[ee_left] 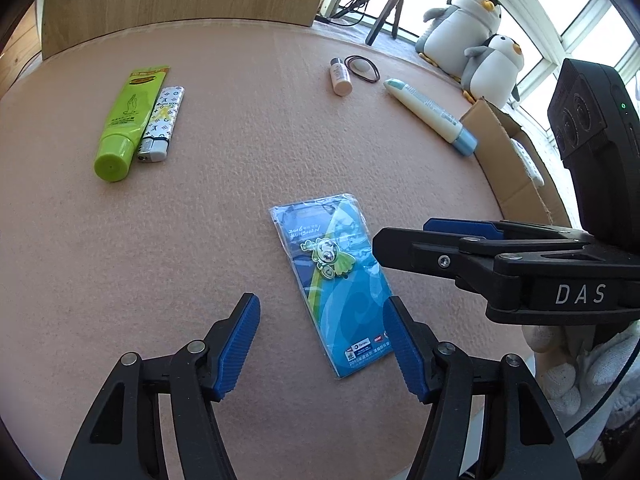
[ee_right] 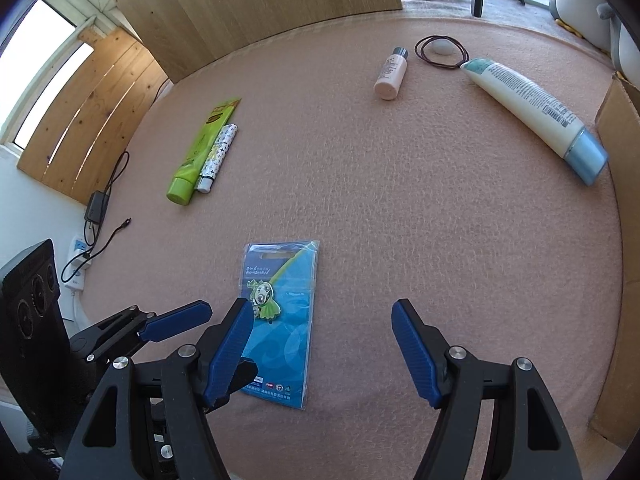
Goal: Organize objects
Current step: 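Position the left gripper around the blue keychain package and close it, then carry the blue keychain package with the left gripper into the box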
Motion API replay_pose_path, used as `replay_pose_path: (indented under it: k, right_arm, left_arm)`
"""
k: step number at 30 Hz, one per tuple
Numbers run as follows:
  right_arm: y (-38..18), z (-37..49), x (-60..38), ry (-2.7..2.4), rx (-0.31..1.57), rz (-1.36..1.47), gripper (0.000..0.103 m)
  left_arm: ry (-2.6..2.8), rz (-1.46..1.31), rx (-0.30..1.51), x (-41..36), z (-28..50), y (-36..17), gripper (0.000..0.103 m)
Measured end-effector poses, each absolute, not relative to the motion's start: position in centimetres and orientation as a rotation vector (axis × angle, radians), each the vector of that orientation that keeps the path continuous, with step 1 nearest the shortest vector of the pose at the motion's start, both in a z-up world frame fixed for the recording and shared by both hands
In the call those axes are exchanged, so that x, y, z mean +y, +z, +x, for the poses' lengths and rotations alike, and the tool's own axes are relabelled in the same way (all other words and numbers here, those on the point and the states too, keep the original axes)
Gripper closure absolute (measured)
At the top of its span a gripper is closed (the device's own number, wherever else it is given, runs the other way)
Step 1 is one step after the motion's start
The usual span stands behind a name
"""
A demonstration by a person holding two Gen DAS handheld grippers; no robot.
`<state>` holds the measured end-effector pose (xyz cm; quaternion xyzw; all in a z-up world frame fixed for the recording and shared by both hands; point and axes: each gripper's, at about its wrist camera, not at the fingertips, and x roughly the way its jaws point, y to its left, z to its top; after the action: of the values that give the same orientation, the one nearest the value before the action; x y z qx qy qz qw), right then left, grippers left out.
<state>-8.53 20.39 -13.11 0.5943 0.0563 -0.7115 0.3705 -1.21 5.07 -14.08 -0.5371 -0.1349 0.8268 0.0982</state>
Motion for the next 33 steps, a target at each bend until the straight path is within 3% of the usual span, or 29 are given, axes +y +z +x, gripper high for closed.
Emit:
replay_pose_path:
  k: [9, 17, 21, 33]
  right_arm:
    - [-13.6, -8.1, 19.4, -1.782, 0.154, 1.539, 0.042]
    - [-14.6, -7.5, 18.7, -1.73, 0.157, 1.556, 0.061]
    - [-14.6, -7.3, 18.6, -1.71, 0.157, 1.556, 0.068]
    - [-13.0, -8.0, 20.6, -1.762, 0.112, 1.508, 0.069]
  left_arm:
    - [2.403, -1.598, -0.417, 5.6, -1.2, -14.7, 0.046]
    - [2.357, -1.596, -0.471, 5.4, -1.5, -15.1, 0.06]
    - [2.359, -1.596, -0.45, 6.0, -1.6, -15.0, 0.061]
    - [2.365, -1.573, -0.403, 8.4, -2.8, -13.5, 0.061]
